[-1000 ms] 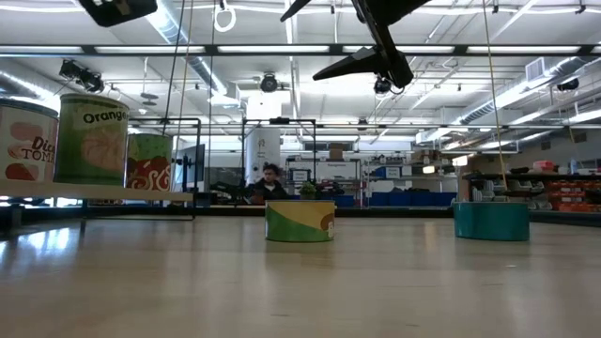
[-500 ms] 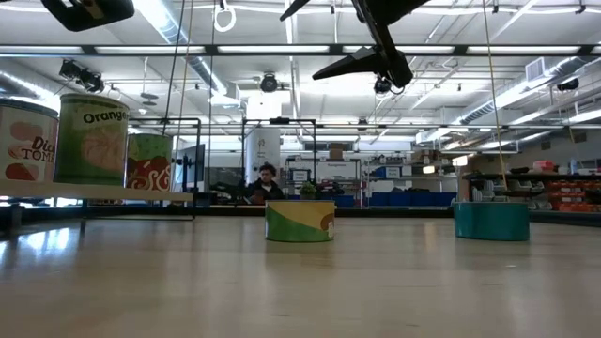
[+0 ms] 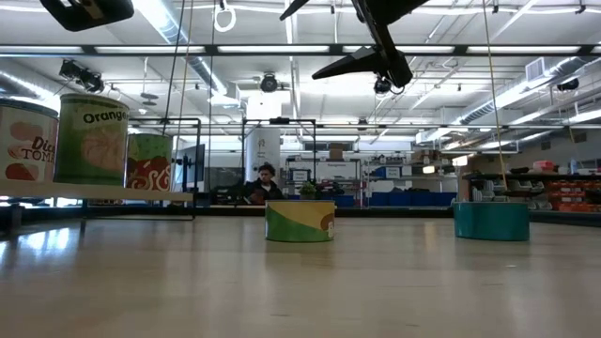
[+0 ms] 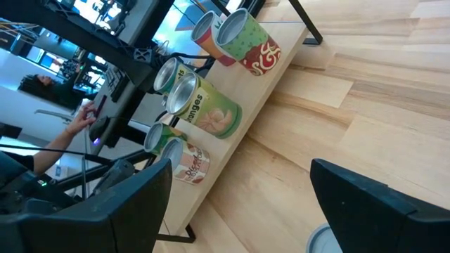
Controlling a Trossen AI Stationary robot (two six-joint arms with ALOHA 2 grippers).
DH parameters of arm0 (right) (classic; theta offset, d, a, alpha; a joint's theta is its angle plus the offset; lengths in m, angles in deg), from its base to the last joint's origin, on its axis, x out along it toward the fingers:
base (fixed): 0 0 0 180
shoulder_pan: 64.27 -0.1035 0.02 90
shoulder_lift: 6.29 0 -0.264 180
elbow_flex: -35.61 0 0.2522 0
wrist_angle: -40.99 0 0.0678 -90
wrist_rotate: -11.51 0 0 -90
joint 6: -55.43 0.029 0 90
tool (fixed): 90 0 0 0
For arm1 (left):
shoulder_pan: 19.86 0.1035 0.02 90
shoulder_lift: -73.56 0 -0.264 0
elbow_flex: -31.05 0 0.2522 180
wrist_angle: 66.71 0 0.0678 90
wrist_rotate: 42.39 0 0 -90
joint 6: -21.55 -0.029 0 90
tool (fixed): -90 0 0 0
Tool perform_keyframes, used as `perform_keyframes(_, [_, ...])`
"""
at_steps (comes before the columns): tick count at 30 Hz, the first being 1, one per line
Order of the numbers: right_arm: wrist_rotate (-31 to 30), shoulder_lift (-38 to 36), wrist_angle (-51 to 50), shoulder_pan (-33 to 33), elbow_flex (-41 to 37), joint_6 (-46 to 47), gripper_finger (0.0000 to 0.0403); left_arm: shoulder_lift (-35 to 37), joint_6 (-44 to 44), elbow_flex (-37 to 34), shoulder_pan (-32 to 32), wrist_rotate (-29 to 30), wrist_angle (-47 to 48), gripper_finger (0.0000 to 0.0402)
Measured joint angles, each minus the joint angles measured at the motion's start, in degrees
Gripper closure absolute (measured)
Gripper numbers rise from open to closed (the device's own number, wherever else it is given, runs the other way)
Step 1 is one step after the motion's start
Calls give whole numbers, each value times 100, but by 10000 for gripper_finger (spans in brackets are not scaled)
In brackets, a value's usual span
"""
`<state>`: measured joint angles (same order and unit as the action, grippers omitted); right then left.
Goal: Pick and place cans onto a shelf
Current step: Put the canned mushroom on the shelf
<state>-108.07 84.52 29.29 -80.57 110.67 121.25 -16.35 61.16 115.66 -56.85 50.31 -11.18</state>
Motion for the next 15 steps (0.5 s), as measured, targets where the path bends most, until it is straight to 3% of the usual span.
perform_keyframes(9, [0,0,0,0,0,0,57,0,23,0,0,-3,39,397])
perform_keyframes(15, [0,0,0,0,0,2,57,0,27,0,121,-437,11,397])
